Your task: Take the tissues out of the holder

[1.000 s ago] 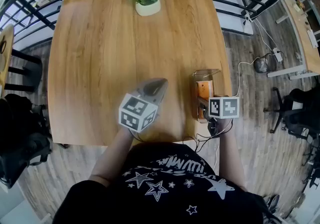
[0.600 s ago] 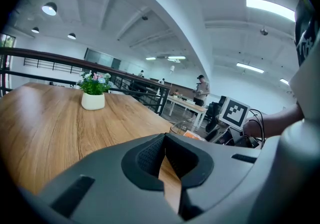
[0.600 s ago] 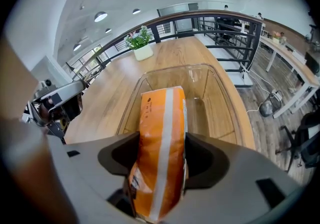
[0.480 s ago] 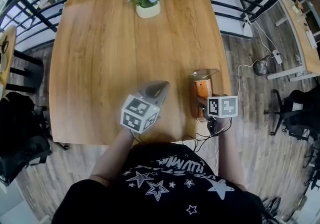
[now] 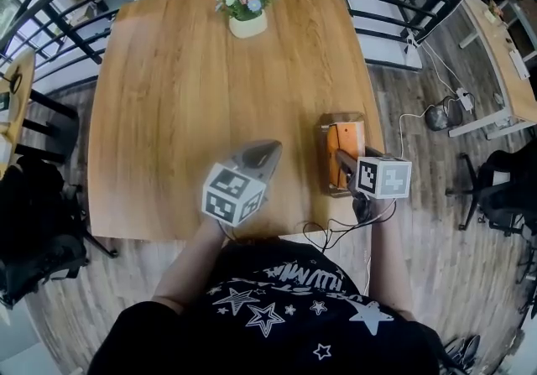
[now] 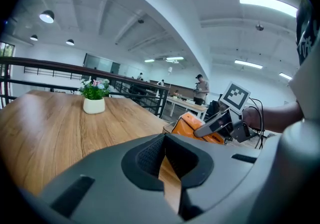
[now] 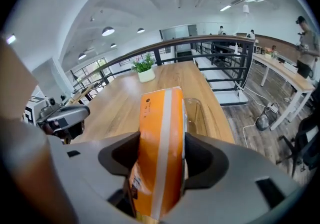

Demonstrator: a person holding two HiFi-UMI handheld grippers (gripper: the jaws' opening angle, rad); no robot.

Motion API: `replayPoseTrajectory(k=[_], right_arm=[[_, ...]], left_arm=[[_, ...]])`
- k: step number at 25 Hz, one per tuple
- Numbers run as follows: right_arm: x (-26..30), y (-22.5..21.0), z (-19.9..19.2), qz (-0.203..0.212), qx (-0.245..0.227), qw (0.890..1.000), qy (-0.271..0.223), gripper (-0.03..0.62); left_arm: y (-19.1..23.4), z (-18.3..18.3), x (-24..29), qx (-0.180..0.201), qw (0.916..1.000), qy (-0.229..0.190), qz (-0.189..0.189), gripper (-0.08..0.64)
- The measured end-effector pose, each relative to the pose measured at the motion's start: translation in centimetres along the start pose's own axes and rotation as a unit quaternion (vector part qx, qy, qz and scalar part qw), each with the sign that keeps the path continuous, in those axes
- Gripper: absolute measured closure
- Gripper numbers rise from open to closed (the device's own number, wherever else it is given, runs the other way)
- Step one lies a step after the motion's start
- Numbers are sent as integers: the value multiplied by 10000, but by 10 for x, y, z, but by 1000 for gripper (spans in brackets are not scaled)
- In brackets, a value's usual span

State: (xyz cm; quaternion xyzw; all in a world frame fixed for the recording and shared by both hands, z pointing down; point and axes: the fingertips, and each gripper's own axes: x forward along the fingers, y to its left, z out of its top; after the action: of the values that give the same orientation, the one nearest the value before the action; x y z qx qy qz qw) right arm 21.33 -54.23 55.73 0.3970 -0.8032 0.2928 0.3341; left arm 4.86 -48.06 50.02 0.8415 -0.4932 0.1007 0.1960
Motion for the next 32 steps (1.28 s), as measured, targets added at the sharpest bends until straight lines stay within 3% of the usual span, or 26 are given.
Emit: replayPoseTrajectory(k=[9,15,24,32], right_arm=[[-69,-2,14,98,37,9950,-994,321],[-116,12,10,472,139,9857,-1615,321],[-171,22,-42,1189,580,9701,-2034,321],[-193,29,-92,1805,1004,9518,-2268,321]], left_arm=[[-44,-4,-12,276,9996,-46,48,546],[-70,-6,-37,312,9993,-126,158,546],[-123,-19,-71,251,9990,-95,352,546],[-172,-41,-98,482,9973,342,439,546]])
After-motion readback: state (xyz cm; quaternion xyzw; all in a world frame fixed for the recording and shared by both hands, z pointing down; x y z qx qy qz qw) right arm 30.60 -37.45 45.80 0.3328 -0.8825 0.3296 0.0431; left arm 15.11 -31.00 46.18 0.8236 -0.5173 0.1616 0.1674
